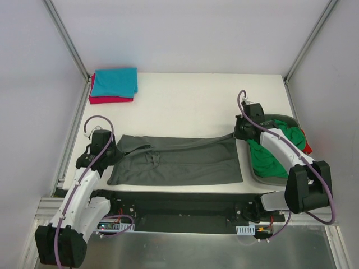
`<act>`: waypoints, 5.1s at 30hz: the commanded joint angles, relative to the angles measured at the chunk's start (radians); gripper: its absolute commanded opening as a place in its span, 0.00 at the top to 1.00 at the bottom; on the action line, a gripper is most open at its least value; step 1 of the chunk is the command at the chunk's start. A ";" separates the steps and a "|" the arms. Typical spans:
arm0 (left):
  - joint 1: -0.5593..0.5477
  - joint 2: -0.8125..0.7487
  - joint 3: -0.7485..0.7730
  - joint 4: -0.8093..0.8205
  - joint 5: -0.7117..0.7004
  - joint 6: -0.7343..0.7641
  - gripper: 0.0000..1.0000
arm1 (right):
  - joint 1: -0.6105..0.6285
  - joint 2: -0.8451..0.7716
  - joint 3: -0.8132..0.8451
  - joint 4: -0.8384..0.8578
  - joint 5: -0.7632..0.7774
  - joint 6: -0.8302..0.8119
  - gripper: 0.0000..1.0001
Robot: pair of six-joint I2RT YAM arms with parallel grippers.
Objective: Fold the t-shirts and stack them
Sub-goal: Fold the other side of the tshirt into a rectangle, then rotate the tshirt 90 degrees
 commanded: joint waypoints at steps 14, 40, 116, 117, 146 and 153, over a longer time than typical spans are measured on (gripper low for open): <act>0.005 -0.158 0.065 -0.228 -0.004 -0.086 1.00 | 0.004 -0.055 0.013 -0.020 -0.030 -0.031 0.99; 0.005 -0.253 -0.118 -0.280 0.026 -0.261 0.82 | 0.000 -0.165 -0.183 -0.005 -0.046 0.033 0.90; -0.342 0.433 0.076 0.256 0.371 -0.014 0.01 | 0.228 -0.101 -0.281 0.093 -0.159 0.009 0.04; -0.342 0.434 0.060 0.258 0.371 -0.013 0.01 | 0.228 -0.098 -0.280 0.093 -0.161 0.010 0.04; -0.325 0.114 0.030 0.014 0.091 -0.062 0.01 | 0.225 -0.223 -0.255 0.098 -0.162 -0.016 0.04; -0.269 0.267 0.011 0.025 0.002 -0.128 0.01 | 0.227 -0.064 -0.198 0.144 -0.196 -0.002 0.04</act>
